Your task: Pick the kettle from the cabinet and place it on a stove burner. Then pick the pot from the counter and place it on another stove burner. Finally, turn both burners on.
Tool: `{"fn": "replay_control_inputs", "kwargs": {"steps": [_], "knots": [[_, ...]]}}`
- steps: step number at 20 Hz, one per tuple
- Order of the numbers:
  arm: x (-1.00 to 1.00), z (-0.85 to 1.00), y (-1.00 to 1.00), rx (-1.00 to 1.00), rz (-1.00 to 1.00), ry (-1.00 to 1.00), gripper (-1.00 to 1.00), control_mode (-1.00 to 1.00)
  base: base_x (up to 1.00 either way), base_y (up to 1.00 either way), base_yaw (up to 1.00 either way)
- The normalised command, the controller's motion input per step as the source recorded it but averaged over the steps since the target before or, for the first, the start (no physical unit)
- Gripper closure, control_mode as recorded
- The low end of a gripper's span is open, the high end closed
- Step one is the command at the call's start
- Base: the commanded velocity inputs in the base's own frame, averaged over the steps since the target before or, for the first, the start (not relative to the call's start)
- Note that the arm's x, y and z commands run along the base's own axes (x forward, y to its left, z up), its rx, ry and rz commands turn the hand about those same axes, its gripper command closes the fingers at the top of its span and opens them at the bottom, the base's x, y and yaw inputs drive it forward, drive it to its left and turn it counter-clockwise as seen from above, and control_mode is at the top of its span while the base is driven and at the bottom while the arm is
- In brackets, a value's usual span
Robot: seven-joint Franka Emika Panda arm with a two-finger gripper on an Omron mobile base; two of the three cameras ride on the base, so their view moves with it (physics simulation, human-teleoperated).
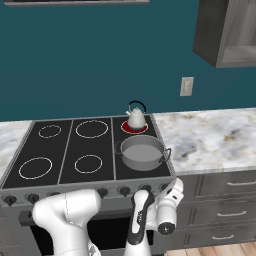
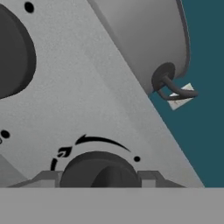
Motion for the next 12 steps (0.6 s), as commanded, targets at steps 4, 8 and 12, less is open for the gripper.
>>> {"fn": "replay_control_inputs", "kwargs": {"steps": [4,8,12], "knots": [[0.00,0.00,-0.05,-0.22,0.01,0.00,1.00,-1.00,0.00,0.00,0.00],[0.00,0.00,-0.12,-0.20,0.03,0.00,1.00,-1.00,0.00,0.00,0.00],[0.00,0.00,-0.12,-0.19,0.03,0.00,1.00,-1.00,0.00,0.00,0.00]]}}
